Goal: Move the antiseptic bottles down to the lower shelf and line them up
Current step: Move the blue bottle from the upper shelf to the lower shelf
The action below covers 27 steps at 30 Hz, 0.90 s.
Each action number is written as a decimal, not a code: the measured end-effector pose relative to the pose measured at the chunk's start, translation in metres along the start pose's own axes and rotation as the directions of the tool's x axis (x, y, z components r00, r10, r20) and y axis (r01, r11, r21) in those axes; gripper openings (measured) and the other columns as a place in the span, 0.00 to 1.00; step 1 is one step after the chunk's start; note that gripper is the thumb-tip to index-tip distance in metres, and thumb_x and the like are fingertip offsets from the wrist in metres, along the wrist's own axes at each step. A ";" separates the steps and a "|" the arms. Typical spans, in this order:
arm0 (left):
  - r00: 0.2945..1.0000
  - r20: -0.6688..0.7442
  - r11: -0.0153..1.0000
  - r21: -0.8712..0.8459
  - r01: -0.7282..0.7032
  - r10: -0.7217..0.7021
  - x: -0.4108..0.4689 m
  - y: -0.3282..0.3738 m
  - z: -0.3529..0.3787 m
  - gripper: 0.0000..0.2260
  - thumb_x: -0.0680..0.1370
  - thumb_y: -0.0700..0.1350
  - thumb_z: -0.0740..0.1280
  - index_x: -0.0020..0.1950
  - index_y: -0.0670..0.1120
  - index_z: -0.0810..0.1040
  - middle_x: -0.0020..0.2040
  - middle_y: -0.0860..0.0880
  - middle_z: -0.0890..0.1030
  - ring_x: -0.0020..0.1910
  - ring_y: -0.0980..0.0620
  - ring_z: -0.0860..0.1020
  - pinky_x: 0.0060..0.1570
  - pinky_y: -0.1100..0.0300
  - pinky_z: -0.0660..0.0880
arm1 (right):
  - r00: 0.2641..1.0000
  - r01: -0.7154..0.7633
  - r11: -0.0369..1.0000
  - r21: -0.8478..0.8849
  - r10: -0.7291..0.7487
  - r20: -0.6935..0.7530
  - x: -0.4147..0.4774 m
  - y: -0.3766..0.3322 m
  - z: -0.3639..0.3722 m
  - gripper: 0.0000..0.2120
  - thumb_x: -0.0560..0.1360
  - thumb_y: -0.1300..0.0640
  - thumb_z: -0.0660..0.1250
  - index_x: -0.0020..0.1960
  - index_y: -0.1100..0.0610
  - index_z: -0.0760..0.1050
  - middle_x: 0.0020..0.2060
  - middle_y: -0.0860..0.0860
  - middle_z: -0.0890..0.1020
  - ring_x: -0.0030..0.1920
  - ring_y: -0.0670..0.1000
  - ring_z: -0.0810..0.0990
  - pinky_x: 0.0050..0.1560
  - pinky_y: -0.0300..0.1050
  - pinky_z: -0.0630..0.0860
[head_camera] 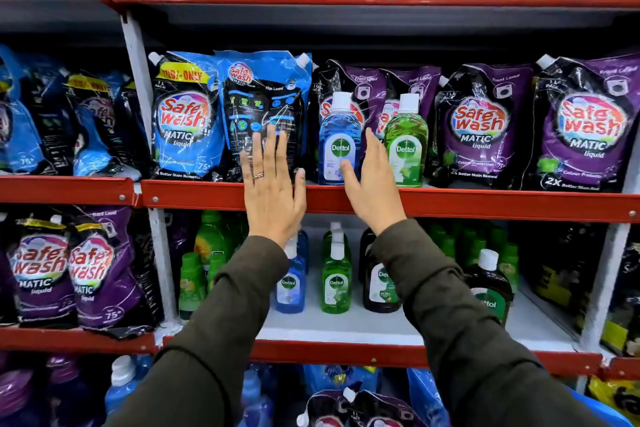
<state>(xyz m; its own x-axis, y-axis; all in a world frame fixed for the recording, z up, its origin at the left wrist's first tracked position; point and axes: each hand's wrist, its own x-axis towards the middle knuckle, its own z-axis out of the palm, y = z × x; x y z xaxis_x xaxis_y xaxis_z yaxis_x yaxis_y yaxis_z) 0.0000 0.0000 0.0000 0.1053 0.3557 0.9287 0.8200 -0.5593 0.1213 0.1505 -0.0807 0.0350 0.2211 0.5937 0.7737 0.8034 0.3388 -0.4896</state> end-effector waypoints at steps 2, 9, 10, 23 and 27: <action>0.999 0.018 0.999 0.030 0.042 -0.043 -0.001 -0.006 -0.001 0.30 0.85 0.53 0.53 0.84 0.43 0.47 0.85 0.43 0.47 0.84 0.43 0.45 0.82 0.41 0.43 | 0.995 -0.082 0.995 0.048 0.080 0.052 0.010 -0.001 0.000 0.34 0.84 0.50 0.59 0.83 0.58 0.47 0.82 0.57 0.61 0.81 0.56 0.61 0.77 0.46 0.60; 1.000 0.009 1.000 0.004 0.015 -0.015 -0.004 -0.014 0.009 0.30 0.85 0.53 0.53 0.84 0.44 0.47 0.85 0.44 0.47 0.84 0.43 0.44 0.82 0.42 0.43 | 0.965 -0.260 0.932 0.253 0.242 0.101 0.030 -0.002 -0.006 0.25 0.81 0.58 0.66 0.76 0.59 0.66 0.70 0.58 0.77 0.71 0.57 0.76 0.69 0.55 0.76; 1.000 0.014 1.000 0.006 0.018 -0.018 -0.004 -0.015 0.010 0.30 0.85 0.54 0.52 0.84 0.44 0.47 0.85 0.44 0.47 0.84 0.44 0.44 0.82 0.42 0.43 | 0.964 -0.266 0.918 0.295 0.247 0.102 0.030 -0.002 -0.008 0.23 0.80 0.59 0.67 0.74 0.59 0.67 0.68 0.58 0.78 0.69 0.58 0.77 0.65 0.54 0.78; 0.999 0.041 1.000 0.012 -0.017 0.017 -0.012 -0.021 0.012 0.30 0.85 0.54 0.51 0.84 0.45 0.47 0.85 0.44 0.47 0.84 0.44 0.44 0.82 0.42 0.44 | 0.976 -0.203 0.850 0.487 0.218 0.026 0.024 -0.027 -0.031 0.25 0.80 0.58 0.68 0.75 0.59 0.69 0.69 0.57 0.77 0.71 0.57 0.77 0.68 0.63 0.77; 0.997 0.050 0.998 0.003 -0.055 0.055 -0.029 -0.027 0.011 0.30 0.85 0.54 0.51 0.84 0.46 0.46 0.85 0.44 0.47 0.84 0.45 0.44 0.82 0.44 0.41 | 0.980 -0.198 0.856 0.478 0.191 0.063 0.006 -0.030 -0.029 0.24 0.80 0.58 0.68 0.75 0.59 0.70 0.69 0.57 0.78 0.70 0.57 0.77 0.67 0.63 0.78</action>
<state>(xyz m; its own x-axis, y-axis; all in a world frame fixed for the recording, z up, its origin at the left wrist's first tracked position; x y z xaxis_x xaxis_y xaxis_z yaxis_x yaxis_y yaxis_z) -0.0188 0.0130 -0.0340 0.1784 0.3616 0.9151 0.8144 -0.5762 0.0689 0.1442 -0.1082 0.0663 0.3351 0.6923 0.6391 0.3801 0.5213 -0.7640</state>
